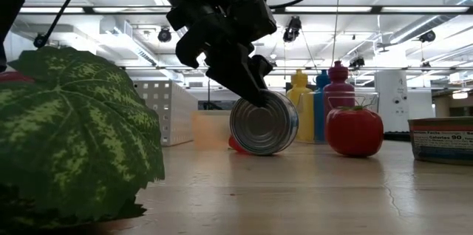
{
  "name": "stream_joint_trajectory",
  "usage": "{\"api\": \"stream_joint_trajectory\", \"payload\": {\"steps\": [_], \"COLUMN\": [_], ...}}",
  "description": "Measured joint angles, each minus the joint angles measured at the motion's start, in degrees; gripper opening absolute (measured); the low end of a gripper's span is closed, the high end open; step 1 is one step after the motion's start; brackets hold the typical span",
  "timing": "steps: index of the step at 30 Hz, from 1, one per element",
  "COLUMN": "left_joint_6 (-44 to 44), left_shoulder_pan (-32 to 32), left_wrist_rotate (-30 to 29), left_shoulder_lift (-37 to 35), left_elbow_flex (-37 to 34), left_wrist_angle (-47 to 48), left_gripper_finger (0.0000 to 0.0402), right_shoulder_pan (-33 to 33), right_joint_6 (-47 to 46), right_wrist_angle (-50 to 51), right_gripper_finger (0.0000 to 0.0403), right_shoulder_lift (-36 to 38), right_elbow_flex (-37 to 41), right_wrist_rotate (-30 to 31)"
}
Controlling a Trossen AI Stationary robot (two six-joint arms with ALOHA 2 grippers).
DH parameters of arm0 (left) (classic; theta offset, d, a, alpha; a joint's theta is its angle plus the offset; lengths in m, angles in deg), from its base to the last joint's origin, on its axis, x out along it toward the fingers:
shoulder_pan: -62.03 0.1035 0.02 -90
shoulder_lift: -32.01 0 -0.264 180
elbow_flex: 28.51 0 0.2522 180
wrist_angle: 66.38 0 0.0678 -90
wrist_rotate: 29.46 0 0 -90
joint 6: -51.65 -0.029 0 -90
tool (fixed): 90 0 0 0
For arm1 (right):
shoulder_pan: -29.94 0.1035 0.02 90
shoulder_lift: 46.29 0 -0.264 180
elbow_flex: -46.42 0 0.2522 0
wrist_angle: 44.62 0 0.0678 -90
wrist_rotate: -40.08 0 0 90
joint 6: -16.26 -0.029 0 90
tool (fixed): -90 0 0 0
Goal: Pick & Place Food Item
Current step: Put the bottom blue tuna can into the white bin
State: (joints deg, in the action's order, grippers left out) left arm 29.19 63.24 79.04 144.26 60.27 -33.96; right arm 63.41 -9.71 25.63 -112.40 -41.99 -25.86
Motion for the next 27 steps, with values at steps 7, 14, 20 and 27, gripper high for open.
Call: {"api": "stream_joint_trajectory", "payload": {"steps": [7,14,20,27], "left_joint_6": [0.1,0.5,0.7,1.9], "left_shoulder_pan": [0.0,0.0,0.0,0.1], "left_wrist_rotate": [-0.1,0.0,-1.6,-2.2], "left_shoulder_lift": [0.0,0.0,0.0,-0.8], "left_elbow_flex": [0.0,0.0,0.0,0.9], "left_wrist_angle": [-0.6,-0.7,-1.4,-0.8], "left_gripper_finger": [0.0151,0.0163,0.0144,0.0165], "right_shoulder_pan": [0.0,0.0,0.0,0.0], "right_joint_6": [0.0,0.0,0.0,0.0], "right_wrist_angle": [0.0,0.0,0.0,0.0], "right_gripper_finger": [0.0008,0.0008,0.0008,0.0008], "right_shoulder_lift": [0.0,0.0,0.0,0.0], "right_elbow_flex": [0.0,0.0,0.0,0.0], "right_wrist_rotate": [0.0,0.0,0.0,0.0]}}
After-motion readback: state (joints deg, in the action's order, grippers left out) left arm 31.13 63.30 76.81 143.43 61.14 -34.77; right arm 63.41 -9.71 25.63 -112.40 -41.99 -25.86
